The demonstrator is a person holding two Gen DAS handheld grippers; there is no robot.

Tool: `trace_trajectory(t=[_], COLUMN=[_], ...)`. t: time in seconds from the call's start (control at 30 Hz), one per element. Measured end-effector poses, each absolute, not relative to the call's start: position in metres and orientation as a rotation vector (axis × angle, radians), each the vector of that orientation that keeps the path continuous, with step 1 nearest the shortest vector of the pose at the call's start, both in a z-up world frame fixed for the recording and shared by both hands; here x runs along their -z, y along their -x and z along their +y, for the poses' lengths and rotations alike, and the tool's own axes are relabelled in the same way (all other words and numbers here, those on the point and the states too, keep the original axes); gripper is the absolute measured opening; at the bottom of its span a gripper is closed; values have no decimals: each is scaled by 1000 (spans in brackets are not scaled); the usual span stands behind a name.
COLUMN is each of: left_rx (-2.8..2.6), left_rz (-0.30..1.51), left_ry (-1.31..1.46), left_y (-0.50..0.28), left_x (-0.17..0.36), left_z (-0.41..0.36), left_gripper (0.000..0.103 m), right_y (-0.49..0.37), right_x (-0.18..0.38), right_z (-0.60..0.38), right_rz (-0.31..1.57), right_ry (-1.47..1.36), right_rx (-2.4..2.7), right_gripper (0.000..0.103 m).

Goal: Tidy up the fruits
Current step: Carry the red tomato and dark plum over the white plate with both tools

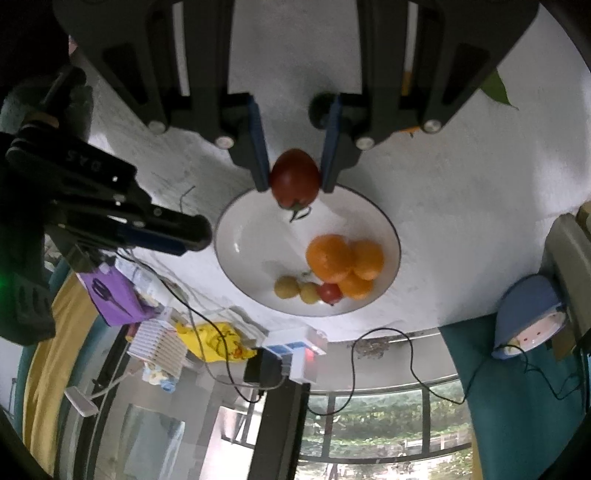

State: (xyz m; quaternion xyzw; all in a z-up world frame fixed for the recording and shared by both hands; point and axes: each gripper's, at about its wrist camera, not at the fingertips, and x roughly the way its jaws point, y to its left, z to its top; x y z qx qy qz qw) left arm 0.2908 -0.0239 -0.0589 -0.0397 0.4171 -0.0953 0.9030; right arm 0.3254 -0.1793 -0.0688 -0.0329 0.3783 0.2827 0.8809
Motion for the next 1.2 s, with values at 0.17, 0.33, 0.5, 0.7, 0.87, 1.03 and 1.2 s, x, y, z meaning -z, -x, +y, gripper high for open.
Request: trace_trajectory(t=[0.17, 0.33, 0.5, 0.7, 0.87, 1.03, 1.2], left_rx=[181, 168, 157, 157, 154, 173, 179], left_rz=[867, 875, 895, 917, 914, 900, 881], left_ry=[90, 98, 103, 113, 124, 153, 163], left_y=[-308, -323, -336, -344, -348, -348, -343], left_x=[63, 67, 75, 81, 80, 77, 70], left_z=[-17, -8, 0, 4, 7, 9, 13], left_gripper=[29, 29, 29, 30, 33, 44, 44], right_y=[-342, -359, -375, -393, -403, -410, -411], right_x=[71, 75, 81, 96, 99, 101, 101], right_z=[-177, -170, -161, -151, -140, -132, -130], right_rz=[796, 805, 817, 843, 852, 860, 870], right_ry=[71, 76, 79, 67, 65, 64, 64], right_rx=[-587, -586, -593, -598, -605, -595, -573], right_gripper=[27, 27, 27, 27, 27, 28, 29])
